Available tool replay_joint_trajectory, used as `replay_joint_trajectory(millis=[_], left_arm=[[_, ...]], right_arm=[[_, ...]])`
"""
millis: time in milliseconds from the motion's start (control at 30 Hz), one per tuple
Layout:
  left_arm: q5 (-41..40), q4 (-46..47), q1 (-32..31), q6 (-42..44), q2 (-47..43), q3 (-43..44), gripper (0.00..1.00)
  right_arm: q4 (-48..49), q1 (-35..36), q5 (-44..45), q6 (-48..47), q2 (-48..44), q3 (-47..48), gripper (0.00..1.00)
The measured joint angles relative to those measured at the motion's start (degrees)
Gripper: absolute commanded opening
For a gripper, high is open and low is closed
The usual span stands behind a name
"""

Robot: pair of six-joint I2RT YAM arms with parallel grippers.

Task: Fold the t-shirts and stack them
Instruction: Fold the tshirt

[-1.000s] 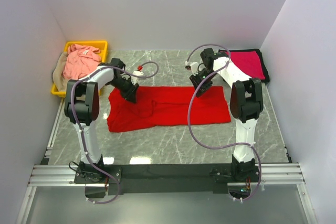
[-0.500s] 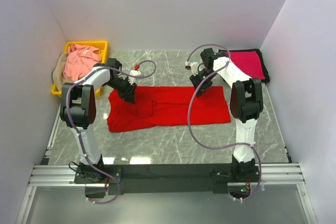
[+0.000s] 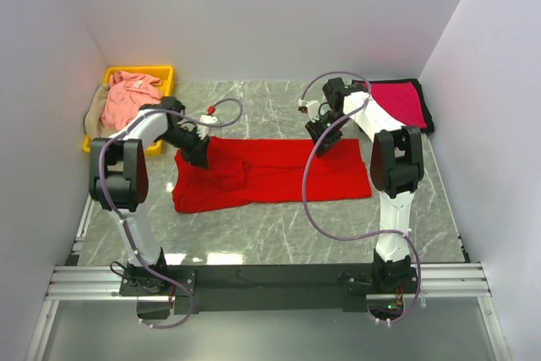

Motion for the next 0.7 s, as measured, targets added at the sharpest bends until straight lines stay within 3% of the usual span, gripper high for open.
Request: replay_joint_trajectory(millis=[200,500,700], left_arm=[[-0.6,-1.5,4.2,6.2,-5.7,-6.2,0.35],[-1.5,-4.7,3.9,18.9,-11.5,-13.2,0.31],[-0.9,-6.6,5.2,19.5,-12.1,-10.4,0.42]], right_arm=[[-0.1,0.0,0.0,0.0,0.0,0.0,0.32],[-0.6,0.0,0.1,-0.1,0.0,0.0,0.32],[-0.8,0.0,0.4,-0.1,0.0,0.0,0.32]])
